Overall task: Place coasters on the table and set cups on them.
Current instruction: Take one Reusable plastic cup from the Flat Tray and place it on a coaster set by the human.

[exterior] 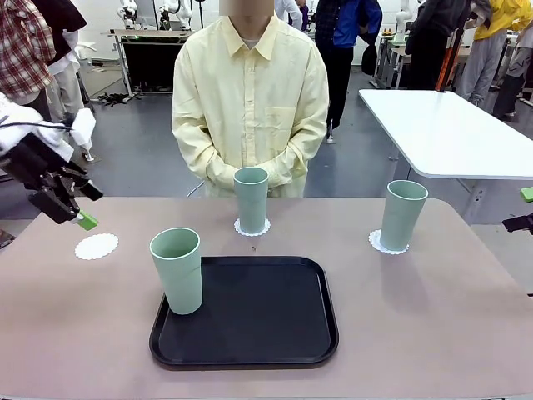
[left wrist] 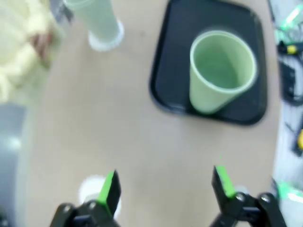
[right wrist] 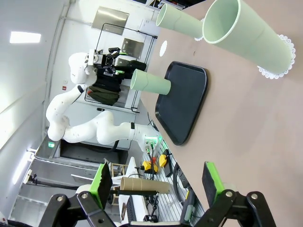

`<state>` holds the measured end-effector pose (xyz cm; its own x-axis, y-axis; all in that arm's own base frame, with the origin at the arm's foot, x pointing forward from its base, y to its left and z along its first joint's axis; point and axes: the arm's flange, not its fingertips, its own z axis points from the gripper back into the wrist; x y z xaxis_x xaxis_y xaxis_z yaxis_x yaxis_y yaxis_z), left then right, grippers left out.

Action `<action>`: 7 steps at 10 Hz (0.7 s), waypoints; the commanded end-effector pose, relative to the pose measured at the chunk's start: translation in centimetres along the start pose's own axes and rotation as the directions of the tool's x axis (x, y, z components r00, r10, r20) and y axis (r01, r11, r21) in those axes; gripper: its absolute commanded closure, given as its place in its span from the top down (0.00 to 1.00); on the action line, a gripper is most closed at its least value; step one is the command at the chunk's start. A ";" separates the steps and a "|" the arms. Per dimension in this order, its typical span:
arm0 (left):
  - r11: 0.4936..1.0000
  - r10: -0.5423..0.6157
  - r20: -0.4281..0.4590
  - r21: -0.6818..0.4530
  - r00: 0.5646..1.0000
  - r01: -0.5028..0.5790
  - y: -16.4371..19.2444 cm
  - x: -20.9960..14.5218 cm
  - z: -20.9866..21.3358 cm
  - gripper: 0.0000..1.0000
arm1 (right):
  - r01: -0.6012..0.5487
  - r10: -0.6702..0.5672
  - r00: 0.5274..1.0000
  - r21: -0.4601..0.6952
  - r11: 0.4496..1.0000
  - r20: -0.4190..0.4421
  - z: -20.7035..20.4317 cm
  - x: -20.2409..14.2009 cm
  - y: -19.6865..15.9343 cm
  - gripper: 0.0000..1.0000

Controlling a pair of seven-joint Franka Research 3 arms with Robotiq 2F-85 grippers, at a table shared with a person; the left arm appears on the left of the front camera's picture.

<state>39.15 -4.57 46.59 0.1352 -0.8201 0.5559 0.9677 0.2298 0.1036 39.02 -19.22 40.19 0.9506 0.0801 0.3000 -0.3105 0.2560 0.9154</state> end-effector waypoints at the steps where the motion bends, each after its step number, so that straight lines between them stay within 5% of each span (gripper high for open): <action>1: 0.991 -0.121 0.259 -0.028 0.958 0.133 -0.9 -2.8 -2.9 1.00 | 0.005 -0.005 1.000 0.000 1.000 -0.001 -0.1 0.0 0.2 1.00; 7: 0.982 0.046 0.419 -0.187 0.907 0.037 -0.4 -9.6 -8.9 1.00 | 0.005 -0.005 1.000 0.000 1.000 -0.001 -0.1 0.0 0.2 1.00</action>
<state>38.67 -1.29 34.43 0.0681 -0.5167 0.8534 0.9945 0.1034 -0.0167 39.03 -19.21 40.20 0.9505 0.0805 0.3002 -0.3108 0.2560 0.9153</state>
